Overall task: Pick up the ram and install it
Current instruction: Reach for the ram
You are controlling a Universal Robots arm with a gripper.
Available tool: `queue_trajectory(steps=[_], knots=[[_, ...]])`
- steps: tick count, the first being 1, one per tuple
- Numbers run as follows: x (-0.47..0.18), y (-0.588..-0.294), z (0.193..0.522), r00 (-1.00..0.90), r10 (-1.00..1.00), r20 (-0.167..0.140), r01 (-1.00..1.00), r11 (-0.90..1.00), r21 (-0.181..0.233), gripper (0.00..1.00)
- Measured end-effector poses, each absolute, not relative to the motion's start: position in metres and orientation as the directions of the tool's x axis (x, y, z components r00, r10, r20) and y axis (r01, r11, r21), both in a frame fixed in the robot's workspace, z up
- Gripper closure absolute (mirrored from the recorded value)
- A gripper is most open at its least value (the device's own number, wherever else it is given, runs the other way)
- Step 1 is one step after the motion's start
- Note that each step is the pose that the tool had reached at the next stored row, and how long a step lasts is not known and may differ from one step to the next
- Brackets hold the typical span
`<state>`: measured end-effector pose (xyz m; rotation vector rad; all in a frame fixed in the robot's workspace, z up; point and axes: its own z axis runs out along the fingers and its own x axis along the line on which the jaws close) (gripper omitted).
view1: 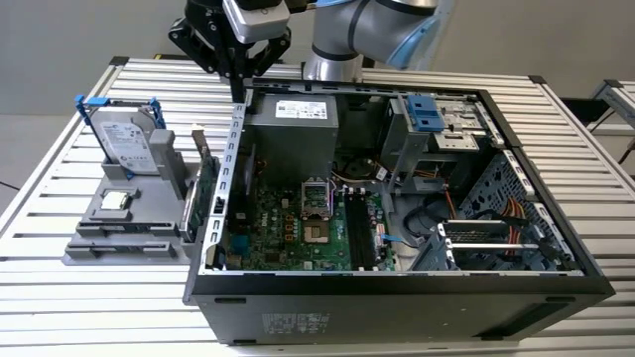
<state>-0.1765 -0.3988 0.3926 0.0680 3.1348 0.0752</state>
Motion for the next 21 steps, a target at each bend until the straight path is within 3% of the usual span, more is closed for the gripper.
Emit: queue_trajectory(steps=[21], knots=[[-0.205, -0.399, 0.393, -0.999, 0.032, -0.004, 0.032, 0.998, 0.048, 1.00]])
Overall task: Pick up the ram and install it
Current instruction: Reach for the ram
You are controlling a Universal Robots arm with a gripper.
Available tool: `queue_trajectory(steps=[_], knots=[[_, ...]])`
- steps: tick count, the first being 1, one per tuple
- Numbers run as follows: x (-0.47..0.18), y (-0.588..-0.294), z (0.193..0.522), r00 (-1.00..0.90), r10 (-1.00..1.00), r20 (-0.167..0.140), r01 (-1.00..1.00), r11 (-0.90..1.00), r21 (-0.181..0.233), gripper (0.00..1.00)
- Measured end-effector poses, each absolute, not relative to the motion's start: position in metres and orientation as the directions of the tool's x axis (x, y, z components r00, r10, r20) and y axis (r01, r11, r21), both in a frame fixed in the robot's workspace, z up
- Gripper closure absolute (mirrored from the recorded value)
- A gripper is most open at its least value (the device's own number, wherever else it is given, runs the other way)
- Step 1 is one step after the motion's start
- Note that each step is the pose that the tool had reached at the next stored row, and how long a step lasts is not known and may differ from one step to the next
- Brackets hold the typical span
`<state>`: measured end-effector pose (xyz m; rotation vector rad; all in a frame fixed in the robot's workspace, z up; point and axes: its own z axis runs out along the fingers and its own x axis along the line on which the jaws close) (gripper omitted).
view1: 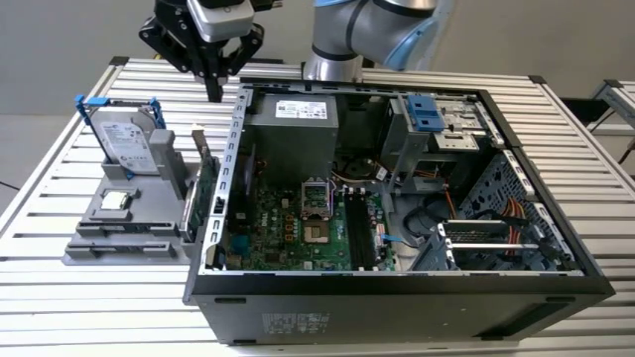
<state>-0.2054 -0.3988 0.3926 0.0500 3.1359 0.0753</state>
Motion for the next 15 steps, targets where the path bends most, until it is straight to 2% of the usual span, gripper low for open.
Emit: queue_trajectory(steps=[15], knots=[[-0.227, -0.399, 0.393, -1.000, 0.026, -0.004, 0.026, 0.999, 0.048, 1.00]])
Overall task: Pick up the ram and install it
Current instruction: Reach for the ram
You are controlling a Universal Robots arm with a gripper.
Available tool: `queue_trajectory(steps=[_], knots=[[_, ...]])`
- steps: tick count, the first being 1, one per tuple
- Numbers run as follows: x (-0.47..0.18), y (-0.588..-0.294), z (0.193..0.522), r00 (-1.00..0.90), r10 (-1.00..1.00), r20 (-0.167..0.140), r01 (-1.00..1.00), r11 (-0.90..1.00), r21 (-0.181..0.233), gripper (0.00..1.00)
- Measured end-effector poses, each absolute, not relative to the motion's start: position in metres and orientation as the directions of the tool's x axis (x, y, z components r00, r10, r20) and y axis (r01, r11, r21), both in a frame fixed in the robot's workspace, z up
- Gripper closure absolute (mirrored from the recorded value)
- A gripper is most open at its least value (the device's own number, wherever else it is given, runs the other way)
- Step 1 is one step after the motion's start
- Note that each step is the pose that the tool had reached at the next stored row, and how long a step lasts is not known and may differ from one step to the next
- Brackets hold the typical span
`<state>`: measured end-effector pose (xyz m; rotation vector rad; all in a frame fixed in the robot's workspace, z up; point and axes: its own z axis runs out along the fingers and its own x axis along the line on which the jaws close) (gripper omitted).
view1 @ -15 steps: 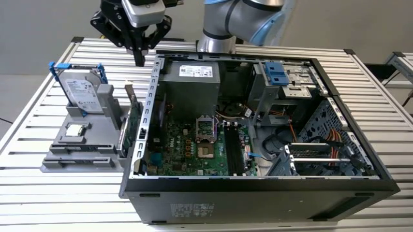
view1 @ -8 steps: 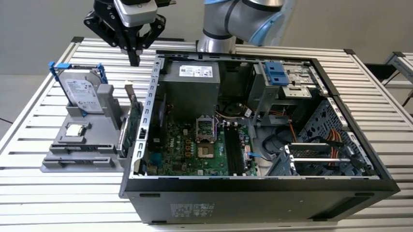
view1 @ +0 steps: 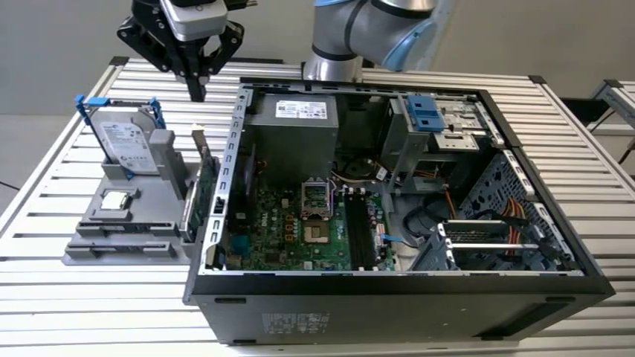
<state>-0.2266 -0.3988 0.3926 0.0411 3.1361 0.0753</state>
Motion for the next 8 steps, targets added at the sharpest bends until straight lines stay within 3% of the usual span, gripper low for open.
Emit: queue_trajectory(steps=[8], knots=[[-0.2379, -0.3988, 0.3926, -1.000, 0.024, -0.004, 0.024, 0.999, 0.048, 1.00]])
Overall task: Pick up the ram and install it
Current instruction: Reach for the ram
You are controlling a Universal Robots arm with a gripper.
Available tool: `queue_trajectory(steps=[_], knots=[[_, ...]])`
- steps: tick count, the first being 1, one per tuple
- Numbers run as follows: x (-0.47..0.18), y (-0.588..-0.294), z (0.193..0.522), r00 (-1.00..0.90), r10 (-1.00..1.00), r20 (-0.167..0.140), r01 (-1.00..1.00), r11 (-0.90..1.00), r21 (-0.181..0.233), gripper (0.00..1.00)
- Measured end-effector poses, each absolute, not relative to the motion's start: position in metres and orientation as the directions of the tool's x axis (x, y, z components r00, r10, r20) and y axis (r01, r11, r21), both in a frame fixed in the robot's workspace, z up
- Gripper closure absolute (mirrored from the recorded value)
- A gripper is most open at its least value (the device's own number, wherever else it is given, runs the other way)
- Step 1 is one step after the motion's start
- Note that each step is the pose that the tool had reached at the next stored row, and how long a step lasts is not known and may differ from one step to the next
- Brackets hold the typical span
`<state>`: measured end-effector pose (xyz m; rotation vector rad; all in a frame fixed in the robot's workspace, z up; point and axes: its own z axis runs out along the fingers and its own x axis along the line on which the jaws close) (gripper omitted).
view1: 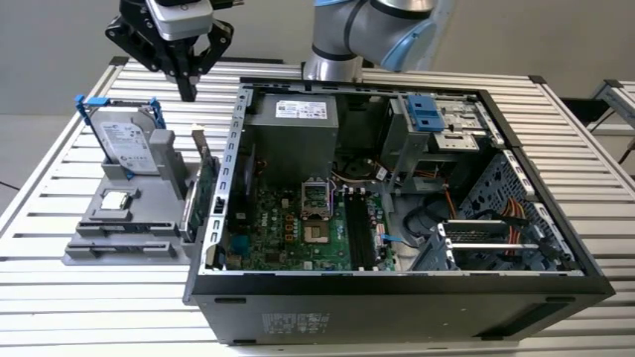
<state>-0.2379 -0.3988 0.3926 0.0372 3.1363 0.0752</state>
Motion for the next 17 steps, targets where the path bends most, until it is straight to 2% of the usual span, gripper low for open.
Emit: queue_trajectory(steps=[17], knots=[[-0.266, -0.399, 0.393, -1.000, 0.019, -0.004, 0.019, 0.999, 0.048, 1.00]])
